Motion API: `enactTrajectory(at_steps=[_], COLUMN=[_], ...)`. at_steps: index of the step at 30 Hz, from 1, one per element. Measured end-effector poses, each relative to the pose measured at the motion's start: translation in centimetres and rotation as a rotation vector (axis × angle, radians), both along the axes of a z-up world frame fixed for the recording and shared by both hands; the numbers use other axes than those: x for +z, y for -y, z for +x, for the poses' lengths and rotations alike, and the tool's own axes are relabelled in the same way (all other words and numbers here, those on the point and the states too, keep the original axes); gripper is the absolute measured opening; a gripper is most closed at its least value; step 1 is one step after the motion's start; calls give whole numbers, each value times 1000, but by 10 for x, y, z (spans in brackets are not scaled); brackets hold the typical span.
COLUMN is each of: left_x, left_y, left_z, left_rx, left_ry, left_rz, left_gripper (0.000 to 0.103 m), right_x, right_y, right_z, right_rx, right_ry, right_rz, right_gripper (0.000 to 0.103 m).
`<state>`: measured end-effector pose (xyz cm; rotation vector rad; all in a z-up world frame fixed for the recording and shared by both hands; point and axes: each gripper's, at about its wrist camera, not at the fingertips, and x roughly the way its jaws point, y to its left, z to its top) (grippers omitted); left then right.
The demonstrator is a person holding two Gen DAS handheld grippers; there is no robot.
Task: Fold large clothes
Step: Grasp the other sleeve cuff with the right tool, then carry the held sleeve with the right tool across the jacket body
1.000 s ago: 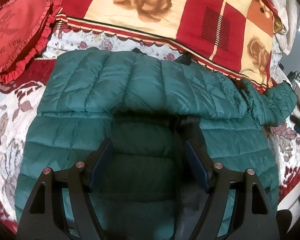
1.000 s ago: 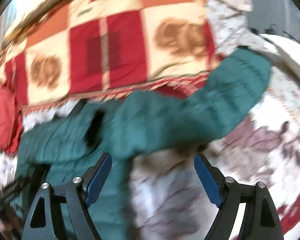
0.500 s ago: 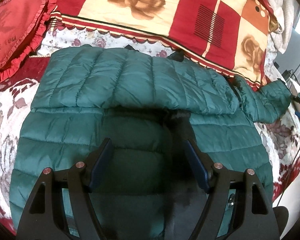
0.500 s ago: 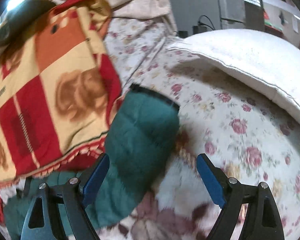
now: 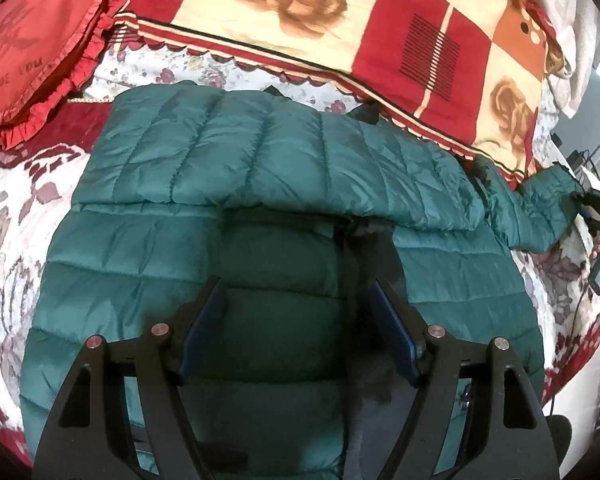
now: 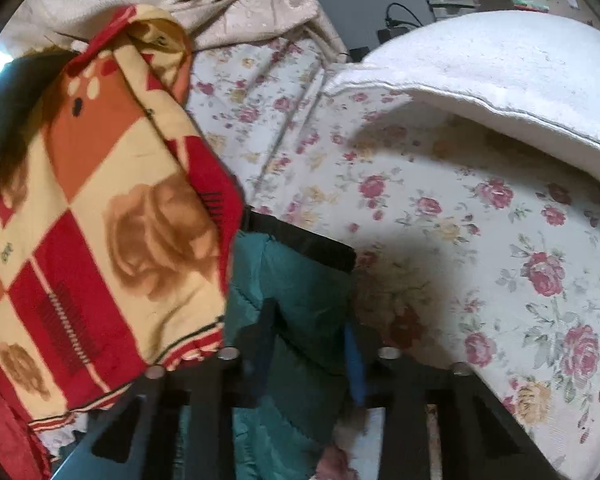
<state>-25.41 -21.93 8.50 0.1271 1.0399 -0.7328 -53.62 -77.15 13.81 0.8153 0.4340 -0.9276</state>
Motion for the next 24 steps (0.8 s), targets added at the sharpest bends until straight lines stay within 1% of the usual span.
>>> enactTrajectory(at_steps=[1, 3, 8, 13, 18, 24], left_x=[0, 2, 9, 12, 16, 18], left_y=[-2, -5, -11, -14, -18, -21], left_z=[1, 1, -3, -5, -10, -11], left_rx=[4, 9, 8, 5, 2, 8], left_ry=[-4, -10, 15, 10, 18, 16], left_rz=[-4, -15, -21, -35, -39, -50], left_gripper=[75, 75, 75, 75, 75, 75], right_x=[5, 15, 37, 53, 59, 65], right_y=[-3, -13, -45, -77, -100, -138], right_z=[-1, -2, -7, 0, 8, 33], right_rx=[11, 23, 84, 168, 242, 376], right_ry=[8, 10, 61, 28, 23, 15], right_rz=[-8, -26, -48, -109, -116, -122], right_gripper=[14, 12, 11, 11, 11, 11])
